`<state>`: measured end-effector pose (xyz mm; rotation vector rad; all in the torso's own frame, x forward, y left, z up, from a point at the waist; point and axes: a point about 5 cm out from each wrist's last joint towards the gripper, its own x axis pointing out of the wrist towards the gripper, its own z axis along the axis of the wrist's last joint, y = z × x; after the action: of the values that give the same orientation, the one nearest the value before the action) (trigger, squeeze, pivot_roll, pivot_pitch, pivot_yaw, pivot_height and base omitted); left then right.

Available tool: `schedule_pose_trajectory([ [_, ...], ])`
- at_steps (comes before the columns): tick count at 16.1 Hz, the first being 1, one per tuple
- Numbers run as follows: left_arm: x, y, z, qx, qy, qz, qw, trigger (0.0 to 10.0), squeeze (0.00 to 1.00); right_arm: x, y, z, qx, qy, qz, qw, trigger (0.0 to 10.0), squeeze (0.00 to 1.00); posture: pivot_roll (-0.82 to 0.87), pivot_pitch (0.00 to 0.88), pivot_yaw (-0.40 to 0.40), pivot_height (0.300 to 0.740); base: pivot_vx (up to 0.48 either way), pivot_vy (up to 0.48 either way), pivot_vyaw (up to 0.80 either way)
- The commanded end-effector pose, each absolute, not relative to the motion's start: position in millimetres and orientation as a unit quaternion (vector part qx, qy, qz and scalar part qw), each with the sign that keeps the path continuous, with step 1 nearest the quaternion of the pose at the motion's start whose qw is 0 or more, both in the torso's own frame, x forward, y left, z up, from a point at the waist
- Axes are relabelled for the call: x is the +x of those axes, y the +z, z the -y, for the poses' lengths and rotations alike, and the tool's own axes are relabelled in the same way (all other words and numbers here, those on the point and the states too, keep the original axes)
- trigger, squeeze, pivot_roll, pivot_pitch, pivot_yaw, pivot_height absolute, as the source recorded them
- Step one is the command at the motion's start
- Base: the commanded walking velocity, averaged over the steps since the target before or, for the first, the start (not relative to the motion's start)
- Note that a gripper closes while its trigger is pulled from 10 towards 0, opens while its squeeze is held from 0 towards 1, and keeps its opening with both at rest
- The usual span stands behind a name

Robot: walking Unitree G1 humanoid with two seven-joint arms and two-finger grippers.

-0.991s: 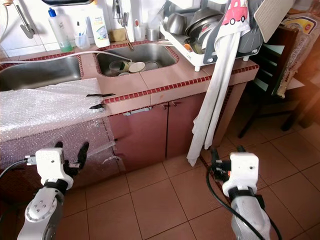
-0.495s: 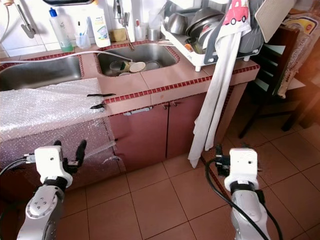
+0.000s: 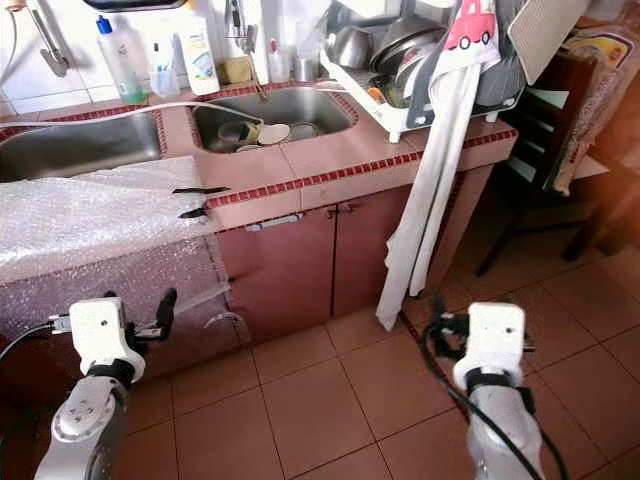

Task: Kitchen organization

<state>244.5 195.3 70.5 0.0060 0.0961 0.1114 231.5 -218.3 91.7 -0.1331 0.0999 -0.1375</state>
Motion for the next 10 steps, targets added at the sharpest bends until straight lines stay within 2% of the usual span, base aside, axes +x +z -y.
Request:
schedule_pose_trajectory([
  [1,240.2,64.9,-198.3,0.004,0.062,-0.067,0.996,10.0,1.0,231.2,93.0,214.3,-0.055,-0.056,-0.051,0.996,10.0,1.0,-0.1,0.071,0.064,0.74,0.0,0.0,0.0],
  [3,238.3,60.1,-195.7,0.003,0.06,-0.084,0.995,10.0,1.0,230.7,90.3,210.4,-0.035,-0.044,-0.059,0.997,10.0,1.0,-0.1,0.065,0.058,0.74,0.0,0.0,0.0],
  [6,239.0,59.9,-196.3,0.017,0.062,-0.086,0.994,10.0,1.0,231.6,89.0,209.1,-0.053,-0.042,-0.064,0.996,10.0,1.0,-0.09,0.056,0.056,0.74,0.0,0.0,0.0],
  [7,240.0,60.4,-198.1,0.02,0.063,-0.087,0.994,10.0,1.0,232.7,87.2,208.7,-0.044,-0.044,-0.07,0.996,10.0,0.0,-0.08,0.049,0.057,0.74,0.0,0.0,0.0],
  [10,240.2,60.8,-204.4,0.053,0.082,-0.097,0.991,10.0,1.0,234.8,83.2,206.8,-0.027,-0.044,-0.082,0.995,10.0,0.0,-0.08,0.034,0.068,0.74,0.0,0.0,0.0],
])
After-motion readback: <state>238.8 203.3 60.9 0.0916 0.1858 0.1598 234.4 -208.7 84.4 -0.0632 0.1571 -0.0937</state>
